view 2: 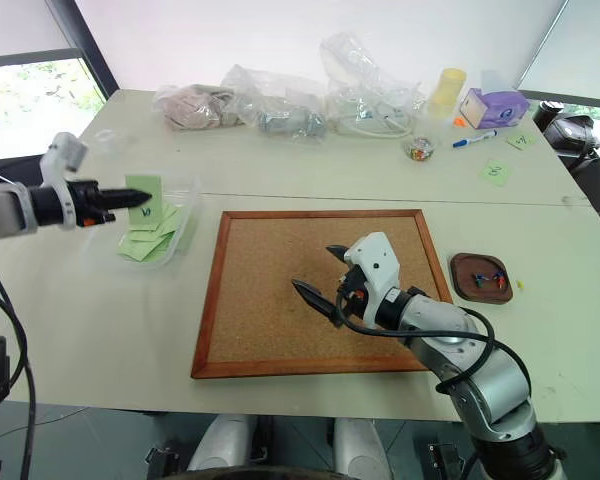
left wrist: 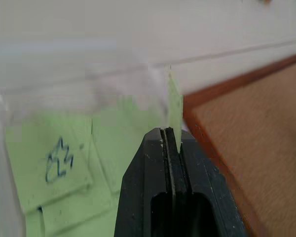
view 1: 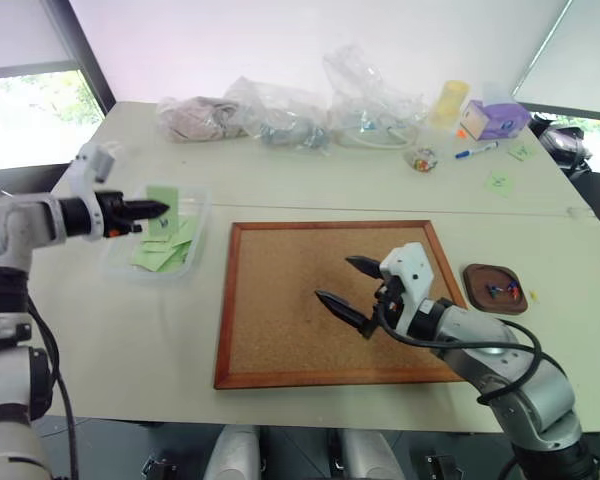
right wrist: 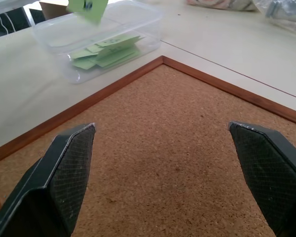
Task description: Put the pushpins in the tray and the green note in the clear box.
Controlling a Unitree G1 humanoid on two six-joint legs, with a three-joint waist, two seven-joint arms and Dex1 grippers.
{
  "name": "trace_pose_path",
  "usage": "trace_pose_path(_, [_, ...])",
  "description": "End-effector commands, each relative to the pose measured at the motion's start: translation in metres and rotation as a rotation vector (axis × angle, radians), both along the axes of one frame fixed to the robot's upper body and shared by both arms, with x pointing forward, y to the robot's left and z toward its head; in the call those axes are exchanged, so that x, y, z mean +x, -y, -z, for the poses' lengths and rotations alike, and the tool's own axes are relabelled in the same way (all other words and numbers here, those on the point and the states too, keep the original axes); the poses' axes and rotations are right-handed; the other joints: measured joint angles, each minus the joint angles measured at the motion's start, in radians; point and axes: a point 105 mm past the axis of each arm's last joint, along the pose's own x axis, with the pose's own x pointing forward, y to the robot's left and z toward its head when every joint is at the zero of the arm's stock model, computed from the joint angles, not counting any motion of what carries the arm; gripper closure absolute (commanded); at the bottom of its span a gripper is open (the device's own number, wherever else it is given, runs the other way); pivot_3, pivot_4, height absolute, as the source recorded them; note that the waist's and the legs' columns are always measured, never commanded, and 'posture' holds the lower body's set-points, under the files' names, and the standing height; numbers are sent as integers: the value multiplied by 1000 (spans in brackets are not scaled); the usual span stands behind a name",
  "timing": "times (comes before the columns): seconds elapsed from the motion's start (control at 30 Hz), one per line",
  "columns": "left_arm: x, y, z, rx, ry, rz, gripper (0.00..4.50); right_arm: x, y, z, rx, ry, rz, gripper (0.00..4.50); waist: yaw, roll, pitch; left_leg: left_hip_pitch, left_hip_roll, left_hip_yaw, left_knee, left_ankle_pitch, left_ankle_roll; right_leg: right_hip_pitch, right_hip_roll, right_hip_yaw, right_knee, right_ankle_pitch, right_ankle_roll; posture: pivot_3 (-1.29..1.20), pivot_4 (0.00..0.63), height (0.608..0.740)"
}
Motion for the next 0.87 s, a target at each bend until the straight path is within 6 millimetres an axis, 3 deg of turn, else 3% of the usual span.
trace_pose_path(0.03, [6,-9,-5,68,40,-49,3519,0,-1,-8,10,50,0,0,0,-1,0,0,0,0,0,0,0,0,0,0,0,0,0,0,150,737])
trace_pose_path(0.2, [11,-14,-6,109,72,-68,948,2,8,-7,-1,52,38,0,0,-1,0,0,0,0,0,0,0,0,0,0,0,0,0,0,150,737])
trace_pose_path(0.27, [12,-17,-10,152,98,-66,140,3,13,-6,-10,51,55,0,0,-1,0,0,0,0,0,0,0,0,0,0,0,0,0,0,150,737])
trace_pose_path(0.37, [18,-18,-34,193,209,-55,10,4,23,-6,-17,51,87,0,3,-2,0,0,0,1,0,0,0,0,0,0,0,0,0,0,150,737])
trace_pose_path(0.47, [18,2,-78,178,388,56,10,5,39,-10,5,54,151,0,6,-4,1,-1,0,0,0,0,0,0,0,0,0,0,0,0,150,737])
trace_pose_path(0.53, [16,19,-94,201,481,147,10,5,52,-15,38,59,206,0,4,-4,1,-1,0,1,0,0,0,0,-1,0,-1,0,0,0,150,737])
trace_pose_path(0.6, [5,51,-106,151,549,297,10,2,69,-24,93,67,278,0,4,-4,1,-1,-1,1,0,0,0,0,-1,0,0,0,0,0,150,737])
trace_pose_path(0.67, [-19,93,-100,52,529,505,10,-5,84,-29,122,62,331,0,5,-4,1,-1,0,1,0,0,0,0,-1,0,0,0,0,0,150,737])
trace_pose_path(0.73, [-37,117,-87,-6,477,616,10,-12,94,-30,122,50,358,0,1,-4,1,0,0,1,0,0,0,0,-2,0,0,0,0,0,150,737])
trace_pose_path(0.87, [-59,142,-52,-37,396,729,10,-29,108,-25,102,-7,390,0,-8,-2,0,1,1,2,0,0,0,1,0,1,1,0,0,0,150,737])
